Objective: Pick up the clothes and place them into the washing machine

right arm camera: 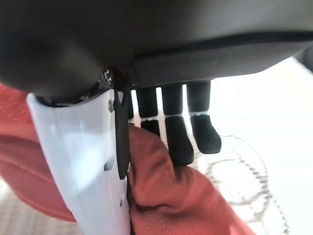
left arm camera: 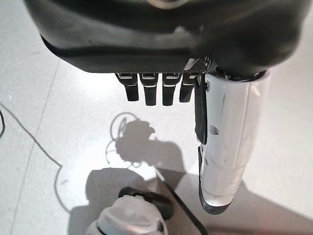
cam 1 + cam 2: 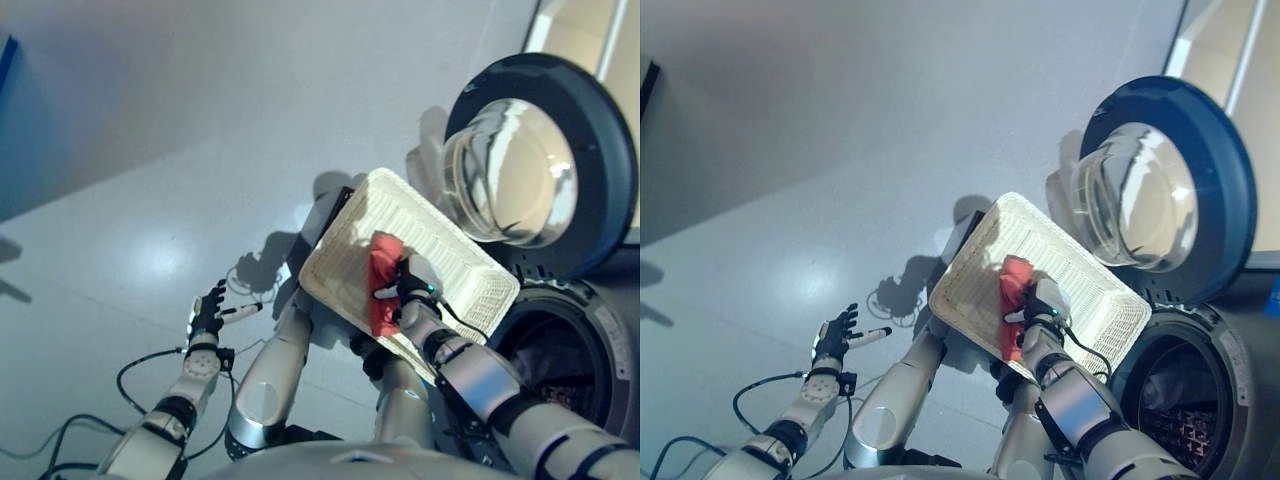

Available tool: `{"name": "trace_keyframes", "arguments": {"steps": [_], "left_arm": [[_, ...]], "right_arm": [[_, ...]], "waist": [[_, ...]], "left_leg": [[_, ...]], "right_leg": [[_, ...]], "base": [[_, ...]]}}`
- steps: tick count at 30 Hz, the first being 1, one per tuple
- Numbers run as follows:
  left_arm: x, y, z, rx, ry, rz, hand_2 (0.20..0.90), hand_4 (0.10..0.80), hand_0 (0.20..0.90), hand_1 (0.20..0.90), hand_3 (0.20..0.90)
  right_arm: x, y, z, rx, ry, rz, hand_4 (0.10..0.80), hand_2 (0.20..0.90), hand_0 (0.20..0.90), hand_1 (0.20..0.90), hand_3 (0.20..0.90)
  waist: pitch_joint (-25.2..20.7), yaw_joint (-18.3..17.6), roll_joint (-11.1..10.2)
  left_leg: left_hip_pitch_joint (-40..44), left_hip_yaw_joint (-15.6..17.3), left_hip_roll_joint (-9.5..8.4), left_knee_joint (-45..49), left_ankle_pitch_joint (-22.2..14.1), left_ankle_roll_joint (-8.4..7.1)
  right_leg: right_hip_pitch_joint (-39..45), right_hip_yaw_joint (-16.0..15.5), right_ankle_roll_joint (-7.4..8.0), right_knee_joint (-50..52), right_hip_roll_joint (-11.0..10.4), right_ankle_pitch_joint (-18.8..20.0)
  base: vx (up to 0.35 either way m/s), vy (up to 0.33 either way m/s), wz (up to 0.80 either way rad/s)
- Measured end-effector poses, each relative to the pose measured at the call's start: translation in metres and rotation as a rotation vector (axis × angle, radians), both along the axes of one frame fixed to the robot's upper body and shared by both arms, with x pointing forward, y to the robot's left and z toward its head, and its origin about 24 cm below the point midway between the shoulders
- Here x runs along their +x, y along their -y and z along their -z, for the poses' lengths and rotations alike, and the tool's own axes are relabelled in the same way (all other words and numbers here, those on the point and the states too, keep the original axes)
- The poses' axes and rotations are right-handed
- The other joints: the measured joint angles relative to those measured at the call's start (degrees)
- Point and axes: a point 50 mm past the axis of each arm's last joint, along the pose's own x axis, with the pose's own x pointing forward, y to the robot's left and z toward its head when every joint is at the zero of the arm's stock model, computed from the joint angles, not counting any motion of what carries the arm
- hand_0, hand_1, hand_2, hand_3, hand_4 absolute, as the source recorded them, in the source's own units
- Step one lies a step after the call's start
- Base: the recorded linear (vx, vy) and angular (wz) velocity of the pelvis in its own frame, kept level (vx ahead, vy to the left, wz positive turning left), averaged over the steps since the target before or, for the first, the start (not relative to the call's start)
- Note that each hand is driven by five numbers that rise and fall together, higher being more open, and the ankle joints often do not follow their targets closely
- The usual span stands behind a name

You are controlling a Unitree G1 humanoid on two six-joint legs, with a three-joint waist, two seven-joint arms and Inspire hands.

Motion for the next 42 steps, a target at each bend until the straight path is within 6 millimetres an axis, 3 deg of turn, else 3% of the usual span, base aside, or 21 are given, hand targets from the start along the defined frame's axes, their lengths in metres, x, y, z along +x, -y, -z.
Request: {"name": "trace_keyframes", "arguments": {"steps": [2,7,14,18,21,25,27,29,30,31,32,38,42], "left_arm": [[-0.006,-0.002,0.003,0.002,-0.018,-0.007,0.900,0.800,0.900,0.900,0.900],[-0.011,-0.007,0.005,0.000,-0.037,-0.023,0.900,0.800,0.900,0.900,0.900],[-0.021,-0.014,0.010,-0.008,-0.073,-0.058,0.900,0.800,0.900,0.900,0.900],[-0.025,-0.009,0.013,-0.045,-0.082,-0.061,0.900,0.800,0.900,0.900,0.900],[-0.031,-0.005,0.018,-0.071,-0.104,-0.065,0.900,0.800,0.900,0.900,0.900],[-0.042,-0.001,0.024,-0.093,-0.135,-0.068,0.900,0.800,0.900,0.900,0.900],[-0.047,0.000,0.026,-0.101,-0.147,-0.066,0.900,0.800,0.900,0.900,0.900],[-0.051,0.005,0.028,-0.118,-0.157,-0.063,0.900,0.800,0.900,0.900,0.900],[-0.053,0.010,0.029,-0.130,-0.161,-0.064,0.900,0.800,0.900,0.900,0.900],[-0.063,0.012,0.034,-0.136,-0.189,-0.066,0.900,0.800,0.900,0.900,0.900],[-0.070,0.014,0.036,-0.143,-0.208,-0.070,0.900,0.800,0.900,0.900,0.900],[-0.066,0.023,0.035,-0.195,-0.179,-0.065,0.900,0.800,0.900,0.900,0.900],[-0.063,0.029,0.035,-0.221,-0.171,-0.052,0.900,0.800,0.900,0.900,0.900]], "right_arm": [[-0.012,0.013,0.007,0.116,0.024,0.132,0.300,0.200,0.200,0.200,0.200],[-0.012,0.025,0.003,0.367,0.161,0.363,0.300,0.200,0.200,0.200,0.200],[-0.008,0.026,-0.001,0.614,0.301,0.497,0.300,0.200,0.200,0.200,0.200],[-0.015,0.038,-0.001,0.853,0.455,0.754,0.300,0.200,0.200,0.200,0.200],[-0.025,0.045,0.004,0.937,0.519,0.900,0.300,0.200,0.200,0.200,0.200],[-0.025,0.048,0.004,0.998,0.572,0.968,0.300,0.200,0.200,0.200,0.200],[-0.024,0.049,0.002,1.018,0.601,0.992,0.300,0.200,0.200,0.200,0.200],[-0.024,0.057,-0.002,1.012,0.631,1.009,0.300,0.200,0.200,0.200,0.200],[-0.019,0.060,-0.007,1.011,0.654,0.992,0.300,0.200,0.200,0.200,0.200],[-0.015,0.061,-0.011,1.017,0.671,0.982,0.300,0.200,0.200,0.200,0.200],[-0.011,0.063,-0.017,1.021,0.696,0.972,0.300,0.200,0.200,0.200,0.200],[-0.006,0.102,-0.044,0.950,0.822,1.011,0.300,0.200,0.200,0.200,0.200],[0.013,0.115,-0.073,0.946,0.907,0.981,0.300,0.200,0.200,0.200,0.200]], "waist": [[-1.3,-1.2,-0.4],[-2.0,-4.3,-0.4],[-1.5,-7.9,0.2],[-0.2,-10.3,1.4],[0.2,-11.0,2.4],[0.3,-11.9,4.2],[0.5,-11.8,4.8],[0.2,-12.2,6.2],[-0.3,-12.6,7.4],[-0.7,-13.1,8.3],[-0.9,-13.5,8.7],[-1.9,-15.0,12.2],[-1.6,-14.9,13.8]], "left_leg": [[0.4,1.6,0.10,0.7,-0.7,1.04],[0.9,4.4,0.03,3.8,-2.4,3.43],[2.6,10.6,0.82,13.7,-9.0,5.26],[2.4,12.2,0.81,16.6,-10.7,6.23],[2.3,13.6,0.77,17.2,-10.8,6.43],[2.2,14.2,1.00,15.8,-11.2,6.16],[2.2,15.8,1.26,16.3,-11.1,6.23],[1.9,16.7,1.23,17.7,-11.4,5.85],[1.1,16.5,1.11,20.2,-12.8,4.21],[2.4,16.3,1.22,22.1,-15.3,6.06],[2.4,17.0,0.89,21.5,-15.5,6.96],[0.5,19.2,0.95,21.6,-15.8,7.32],[-0.1,20.8,1.09,21.5,-15.7,7.15]], "right_leg": [[0.1,1.6,0.21,-0.4,0.1,0.4],[0.1,4.6,0.03,0.6,0.3,0.7],[0.9,11.5,0.02,4.7,0.8,0.1],[-0.2,14.1,0.45,6.3,0.8,-0.2],[-1.2,15.6,0.08,7.5,0.6,-0.4],[-2.5,17.2,0.67,6.4,1.0,-0.7],[-4.4,18.1,-3.26,14.6,1.6,-3.5],[-4.1,19.0,-1.31,15.0,1.7,-6.9],[-4.4,19.1,-1.08,13.9,1.7,-6.9],[-5.1,19.8,-0.69,14.1,2.1,-6.6],[-5.7,21.3,-0.10,14.2,2.6,-6.2],[-9.1,23.4,-0.12,15.0,2.9,-5.7],[-11.0,24.9,-1.10,15.0,3.3,-4.5]], "base": [[0.018,0.023,-0.31],[0.000,0.035,-0.27],[0.020,0.051,-0.46],[0.049,0.040,-0.28],[0.048,0.037,-0.25],[0.030,0.066,-0.30],[0.028,0.070,-0.35],[0.023,0.082,-0.20],[0.014,0.085,-0.55],[0.004,0.065,-0.72],[-0.008,0.027,-0.62],[-0.009,0.004,-0.19],[0.000,-0.013,-0.17]]}}
